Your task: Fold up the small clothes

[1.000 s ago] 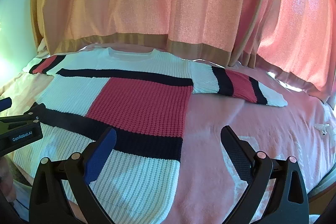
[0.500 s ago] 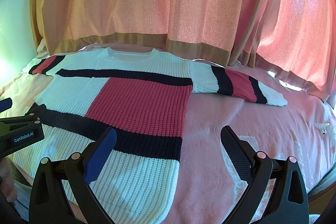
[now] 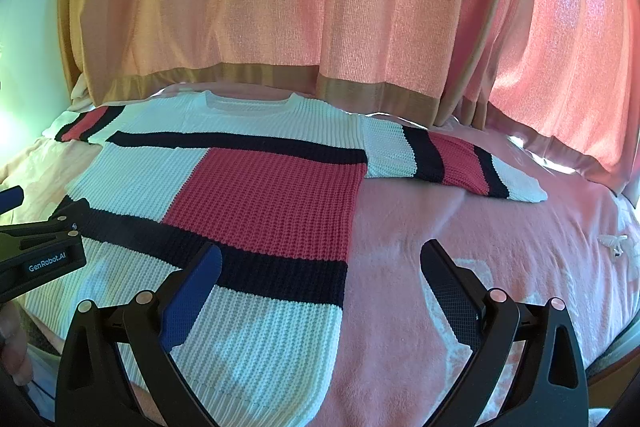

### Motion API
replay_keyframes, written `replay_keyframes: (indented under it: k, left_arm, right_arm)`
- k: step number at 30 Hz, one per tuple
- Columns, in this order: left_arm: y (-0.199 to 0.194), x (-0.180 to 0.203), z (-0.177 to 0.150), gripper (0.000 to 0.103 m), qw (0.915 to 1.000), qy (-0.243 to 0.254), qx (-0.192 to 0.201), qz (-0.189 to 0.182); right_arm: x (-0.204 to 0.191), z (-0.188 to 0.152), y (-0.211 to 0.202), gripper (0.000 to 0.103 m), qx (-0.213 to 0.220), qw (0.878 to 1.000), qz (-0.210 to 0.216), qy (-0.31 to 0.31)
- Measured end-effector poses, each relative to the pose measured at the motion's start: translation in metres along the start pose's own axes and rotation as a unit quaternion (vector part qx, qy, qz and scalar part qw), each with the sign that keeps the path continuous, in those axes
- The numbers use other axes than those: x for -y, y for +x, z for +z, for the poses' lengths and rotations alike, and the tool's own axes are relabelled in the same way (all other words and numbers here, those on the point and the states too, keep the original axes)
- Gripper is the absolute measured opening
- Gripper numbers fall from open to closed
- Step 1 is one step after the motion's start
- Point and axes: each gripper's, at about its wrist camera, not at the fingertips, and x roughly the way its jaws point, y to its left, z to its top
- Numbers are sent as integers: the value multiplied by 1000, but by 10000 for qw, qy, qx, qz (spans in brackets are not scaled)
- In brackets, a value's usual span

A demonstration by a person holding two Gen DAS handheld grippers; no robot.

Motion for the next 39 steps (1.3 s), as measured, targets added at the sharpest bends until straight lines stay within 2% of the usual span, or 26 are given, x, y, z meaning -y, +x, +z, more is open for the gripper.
replay_keyframes:
  k: [27, 29, 32, 35, 38, 39]
  left_arm:
    - [1, 2, 3, 98, 10000, -20, -10, -24]
    - [-2, 3, 12, 98, 9998, -96, 76, -163]
    - [-13, 0, 38, 98, 9958, -302, 232, -837]
    - [-26, 2, 69, 98, 9896, -409, 656, -1215]
    - [-24, 15, 93, 98, 9830, -458, 771, -1603]
    - [-21, 20, 97, 98, 9813, -502, 773, -1692]
  right_arm:
    - [6, 3, 2, 98, 31, 10000, 61, -10]
    - [24, 15, 1, 98, 155, 9998, 99, 58]
    - [81, 40, 2, 98, 268, 9974, 224, 624]
    - [166, 62, 20, 98, 198, 9885, 380, 1449]
    - [256, 65, 61, 98, 63, 9728, 428, 2277]
    - [275, 62, 75, 98, -20, 9672, 512, 2489]
